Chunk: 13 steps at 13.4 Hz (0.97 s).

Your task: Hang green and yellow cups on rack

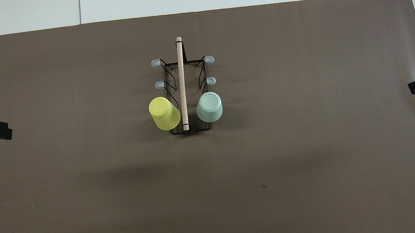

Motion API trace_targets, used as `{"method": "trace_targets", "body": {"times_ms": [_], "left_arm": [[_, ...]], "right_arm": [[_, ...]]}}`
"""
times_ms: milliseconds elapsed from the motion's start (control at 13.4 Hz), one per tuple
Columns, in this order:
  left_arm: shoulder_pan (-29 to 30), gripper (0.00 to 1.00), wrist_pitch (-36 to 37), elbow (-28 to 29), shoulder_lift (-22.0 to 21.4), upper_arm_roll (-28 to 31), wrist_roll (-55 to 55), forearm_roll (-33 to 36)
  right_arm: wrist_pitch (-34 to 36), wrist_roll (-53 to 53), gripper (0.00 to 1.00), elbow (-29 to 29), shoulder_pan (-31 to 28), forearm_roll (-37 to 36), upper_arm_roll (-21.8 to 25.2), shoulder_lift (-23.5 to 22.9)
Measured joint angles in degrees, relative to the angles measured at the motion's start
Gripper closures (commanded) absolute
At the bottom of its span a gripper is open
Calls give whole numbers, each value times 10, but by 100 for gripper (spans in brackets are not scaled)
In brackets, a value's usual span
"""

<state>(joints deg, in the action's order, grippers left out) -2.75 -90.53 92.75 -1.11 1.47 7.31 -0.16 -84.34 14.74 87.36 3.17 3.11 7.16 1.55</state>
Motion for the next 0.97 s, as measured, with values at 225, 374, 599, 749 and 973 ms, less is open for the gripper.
{"method": "trace_targets", "body": {"times_ms": [225,374,599,749,973], "left_arm": [[0,0,0,0,0,0,0,0],[0,0,0,0,0,0,0,0],[0,0,0,0,0,0,0,0],[0,0,0,0,0,0,0,0],[0,0,0,0,0,0,0,0]], "right_arm": [[0,0,0,0,0,0,0,-4],[0,0,0,-2,0,0,0,-7],[0,0,0,-3,0,0,0,-8],[0,0,0,-4,0,0,0,-8],[0,0,0,-6,0,0,0,-8]]}}
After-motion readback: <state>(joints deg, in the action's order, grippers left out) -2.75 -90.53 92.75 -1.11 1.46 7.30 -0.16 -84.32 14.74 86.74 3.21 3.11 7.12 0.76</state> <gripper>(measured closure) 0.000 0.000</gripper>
